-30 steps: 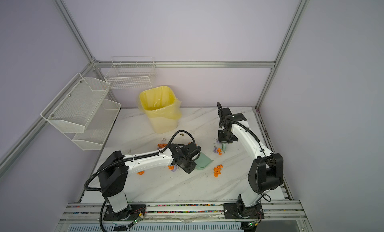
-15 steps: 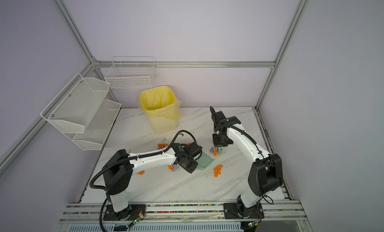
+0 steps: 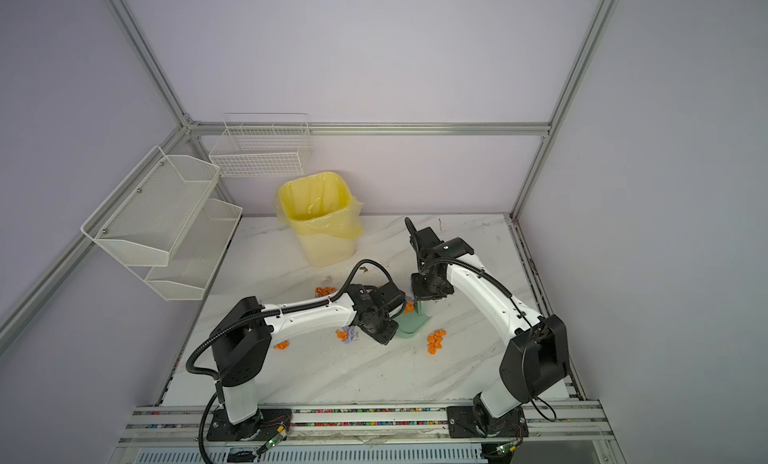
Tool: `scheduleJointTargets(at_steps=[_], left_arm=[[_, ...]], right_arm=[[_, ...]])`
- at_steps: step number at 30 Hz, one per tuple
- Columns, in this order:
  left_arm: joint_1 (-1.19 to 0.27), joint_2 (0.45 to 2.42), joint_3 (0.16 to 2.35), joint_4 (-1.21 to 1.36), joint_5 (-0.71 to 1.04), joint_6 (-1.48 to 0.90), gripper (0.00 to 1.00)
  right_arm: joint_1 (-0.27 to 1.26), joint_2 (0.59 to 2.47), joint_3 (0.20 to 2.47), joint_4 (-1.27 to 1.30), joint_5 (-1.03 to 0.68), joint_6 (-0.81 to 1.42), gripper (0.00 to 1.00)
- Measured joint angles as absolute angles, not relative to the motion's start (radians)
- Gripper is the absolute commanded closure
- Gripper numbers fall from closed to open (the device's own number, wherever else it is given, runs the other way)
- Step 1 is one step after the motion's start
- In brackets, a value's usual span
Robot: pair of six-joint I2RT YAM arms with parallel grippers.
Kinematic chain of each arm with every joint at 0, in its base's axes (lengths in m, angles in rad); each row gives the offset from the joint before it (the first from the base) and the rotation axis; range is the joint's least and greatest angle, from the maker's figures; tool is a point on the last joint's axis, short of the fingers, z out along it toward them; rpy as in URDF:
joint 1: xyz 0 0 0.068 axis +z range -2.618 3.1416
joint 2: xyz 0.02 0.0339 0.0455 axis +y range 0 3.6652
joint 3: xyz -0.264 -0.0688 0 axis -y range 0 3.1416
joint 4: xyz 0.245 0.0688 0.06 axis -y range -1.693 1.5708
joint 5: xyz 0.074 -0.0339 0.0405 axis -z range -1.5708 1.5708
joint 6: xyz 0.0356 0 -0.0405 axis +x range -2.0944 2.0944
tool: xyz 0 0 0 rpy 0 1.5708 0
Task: Sweep away the paper scraps from the table
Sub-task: 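Sweep paper scraps toward the dustpan with the right gripper's brush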
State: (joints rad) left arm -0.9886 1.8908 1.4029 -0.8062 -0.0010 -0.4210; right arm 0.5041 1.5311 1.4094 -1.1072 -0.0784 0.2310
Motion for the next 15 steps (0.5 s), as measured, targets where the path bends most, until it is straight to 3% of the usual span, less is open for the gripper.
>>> scheduleJointTargets(at_steps=[5, 15], left_arm=[[-0.987, 1.899, 1.403, -0.806, 0.001, -0.427, 0.99], [-0.982, 1.9, 1.418, -0.807, 0.006, -0.432, 0.99]], right_arm=[[0.506, 1.462, 1.411, -1.116, -0.121, 0.244, 1.0], [0.506, 1.501, 1.571, -1.131, 0.07, 0.29, 1.0]])
